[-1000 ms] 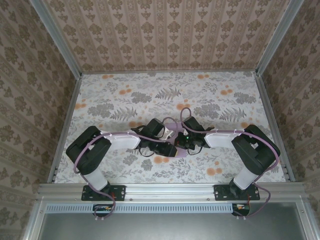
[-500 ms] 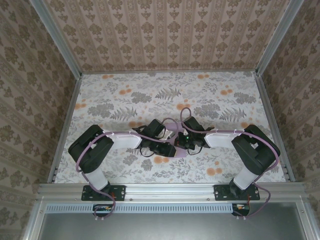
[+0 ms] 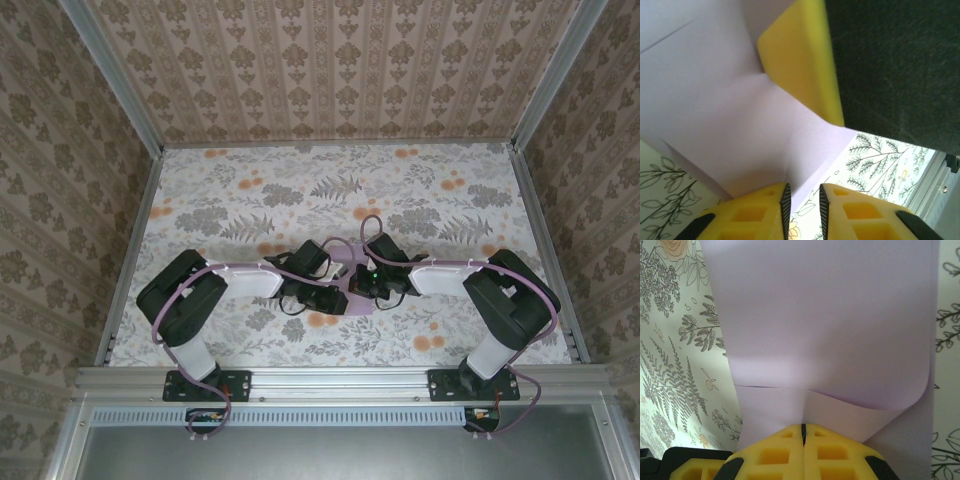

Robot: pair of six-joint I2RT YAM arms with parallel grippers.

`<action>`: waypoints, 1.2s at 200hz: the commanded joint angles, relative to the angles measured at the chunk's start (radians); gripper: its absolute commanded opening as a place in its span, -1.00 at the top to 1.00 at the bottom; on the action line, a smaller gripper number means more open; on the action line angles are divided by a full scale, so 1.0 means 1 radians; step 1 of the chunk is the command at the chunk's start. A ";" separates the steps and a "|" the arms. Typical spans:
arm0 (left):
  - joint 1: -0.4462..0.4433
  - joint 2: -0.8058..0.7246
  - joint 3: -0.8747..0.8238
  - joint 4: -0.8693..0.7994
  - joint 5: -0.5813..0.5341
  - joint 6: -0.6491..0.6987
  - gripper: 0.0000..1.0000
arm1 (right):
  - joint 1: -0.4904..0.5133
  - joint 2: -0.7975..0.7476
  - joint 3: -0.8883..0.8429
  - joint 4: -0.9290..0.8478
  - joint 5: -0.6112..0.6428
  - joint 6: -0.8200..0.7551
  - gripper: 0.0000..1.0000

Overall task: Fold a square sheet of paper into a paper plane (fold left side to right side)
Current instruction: Fold the triangle a second time at the center of the table.

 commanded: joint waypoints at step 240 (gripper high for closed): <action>0.017 -0.003 -0.065 -0.007 -0.023 0.022 0.94 | 0.063 -0.031 -0.008 -0.059 -0.016 -0.090 1.00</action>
